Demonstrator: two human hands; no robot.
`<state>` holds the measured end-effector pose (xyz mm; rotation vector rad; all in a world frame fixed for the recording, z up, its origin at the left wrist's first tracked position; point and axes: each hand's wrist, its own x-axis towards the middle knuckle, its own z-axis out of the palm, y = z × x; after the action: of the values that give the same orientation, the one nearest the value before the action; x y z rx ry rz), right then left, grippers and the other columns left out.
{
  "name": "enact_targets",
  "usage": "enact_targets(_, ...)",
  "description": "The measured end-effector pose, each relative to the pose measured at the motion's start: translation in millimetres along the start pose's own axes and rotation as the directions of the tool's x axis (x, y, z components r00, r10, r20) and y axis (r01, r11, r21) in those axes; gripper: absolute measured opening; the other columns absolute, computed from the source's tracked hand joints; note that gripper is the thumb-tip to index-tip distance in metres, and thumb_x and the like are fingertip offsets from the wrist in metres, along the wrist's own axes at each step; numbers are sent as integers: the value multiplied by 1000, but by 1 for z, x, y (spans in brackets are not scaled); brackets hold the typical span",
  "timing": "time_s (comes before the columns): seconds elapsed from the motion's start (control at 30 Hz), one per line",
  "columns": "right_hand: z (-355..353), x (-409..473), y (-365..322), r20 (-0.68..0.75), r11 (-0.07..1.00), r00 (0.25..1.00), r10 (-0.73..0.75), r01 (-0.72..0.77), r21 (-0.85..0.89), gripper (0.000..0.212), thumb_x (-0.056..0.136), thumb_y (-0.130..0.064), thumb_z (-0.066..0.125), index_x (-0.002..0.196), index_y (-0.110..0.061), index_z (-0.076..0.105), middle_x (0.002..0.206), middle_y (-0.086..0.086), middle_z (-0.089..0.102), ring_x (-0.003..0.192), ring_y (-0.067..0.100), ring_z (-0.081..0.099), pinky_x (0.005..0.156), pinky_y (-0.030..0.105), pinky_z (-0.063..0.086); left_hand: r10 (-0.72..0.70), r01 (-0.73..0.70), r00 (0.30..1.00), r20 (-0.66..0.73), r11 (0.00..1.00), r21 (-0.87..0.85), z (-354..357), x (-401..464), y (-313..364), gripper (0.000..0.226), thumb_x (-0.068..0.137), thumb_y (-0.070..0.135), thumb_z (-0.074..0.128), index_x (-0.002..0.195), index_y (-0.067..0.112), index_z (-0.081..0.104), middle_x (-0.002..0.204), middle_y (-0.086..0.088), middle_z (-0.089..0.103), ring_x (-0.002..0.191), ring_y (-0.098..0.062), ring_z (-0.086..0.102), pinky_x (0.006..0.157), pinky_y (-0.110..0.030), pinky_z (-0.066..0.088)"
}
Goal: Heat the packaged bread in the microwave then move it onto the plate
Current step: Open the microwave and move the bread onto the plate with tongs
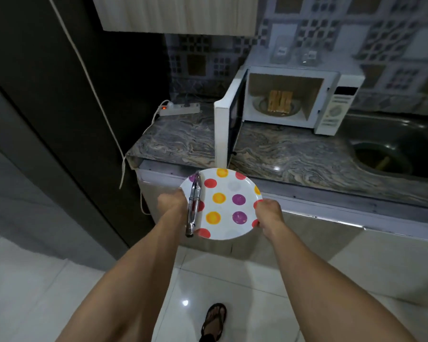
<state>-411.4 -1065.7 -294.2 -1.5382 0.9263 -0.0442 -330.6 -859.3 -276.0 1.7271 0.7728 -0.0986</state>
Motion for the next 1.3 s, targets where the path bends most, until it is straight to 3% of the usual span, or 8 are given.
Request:
enact_targets(0.13, -62, -2, 9, -126, 997, 992, 30, -22, 69, 25, 87, -3, 40, 86, -9, 65, 78, 10, 63, 63, 27, 57, 51, 29, 46, 68, -77, 974, 217, 996, 35, 46, -38, -6, 42, 97, 32, 52, 125, 3, 60, 125, -17, 64, 111, -34, 64, 86, -37, 56)
enact_targets(0.37, -143, 16, 9, -278, 995, 960, 45, -18, 97, 23, 86, -1, 42, 77, -8, 62, 77, 12, 63, 63, 29, 57, 50, 30, 44, 84, -139, 916, 392, 984, 113, 124, -77, 1, 39, 92, 27, 57, 121, 1, 63, 120, -16, 67, 107, -34, 67, 87, -38, 58)
enact_targets(0.53, -170, 44, 1, -338, 995, 939, 57, -25, 101, 21, 89, -3, 43, 81, -7, 61, 80, 12, 64, 64, 29, 58, 53, 31, 48, 93, -158, 932, 351, 974, 162, 178, -79, 19, 36, 85, 14, 67, 114, -7, 63, 113, -20, 67, 102, -38, 65, 82, -35, 52)
enact_targets(0.7, -173, 105, -11, -351, 991, 932, 90, -49, 123, 23, 88, -5, 43, 88, -7, 66, 89, 15, 69, 74, 32, 66, 51, 30, 50, 127, -231, 912, 390, 945, 232, 236, -44, 40, 40, 84, 15, 70, 115, -9, 62, 118, -23, 63, 107, -39, 62, 91, -39, 52)
enact_targets(0.8, -170, 145, -30, -343, 992, 934, 96, -60, 113, 26, 90, -3, 42, 83, -7, 66, 84, 14, 68, 71, 32, 65, 56, 36, 55, 151, -280, 888, 434, 926, 253, 275, -12, 60, 36, 84, 14, 70, 110, -9, 65, 114, -24, 66, 103, -38, 65, 86, -38, 55)
enact_targets(0.93, -167, 199, -59, -360, 994, 927, 100, -80, 69, 25, 92, -5, 43, 82, -9, 66, 86, 15, 69, 72, 31, 65, 60, 38, 58, 69, -279, 828, 557, 912, 302, 326, 22, 86, 39, 96, 19, 58, 128, -3, 57, 122, -19, 58, 113, -32, 58, 83, -30, 48)
enact_targets(1.07, -160, 250, -85, -386, 995, 917, 100, -86, 52, 22, 89, -9, 47, 82, -11, 67, 87, 17, 71, 75, 33, 69, 64, 46, 62, 122, -327, 830, 544, 897, 297, 366, 52, 117, 28, 94, 13, 62, 117, -2, 61, 118, -18, 61, 108, -33, 59, 88, -34, 48)
enact_targets(1.3, -150, 310, -111, -496, 986, 867, 56, -125, -108, 21, 94, -16, 53, 99, -10, 73, 101, 20, 71, 81, 37, 69, 66, 49, 62, 147, -470, 827, 542, 709, 525, 419, 104, 131, 54, 90, 31, 66, 134, 2, 53, 140, -19, 50, 124, -35, 51, 104, -34, 44)
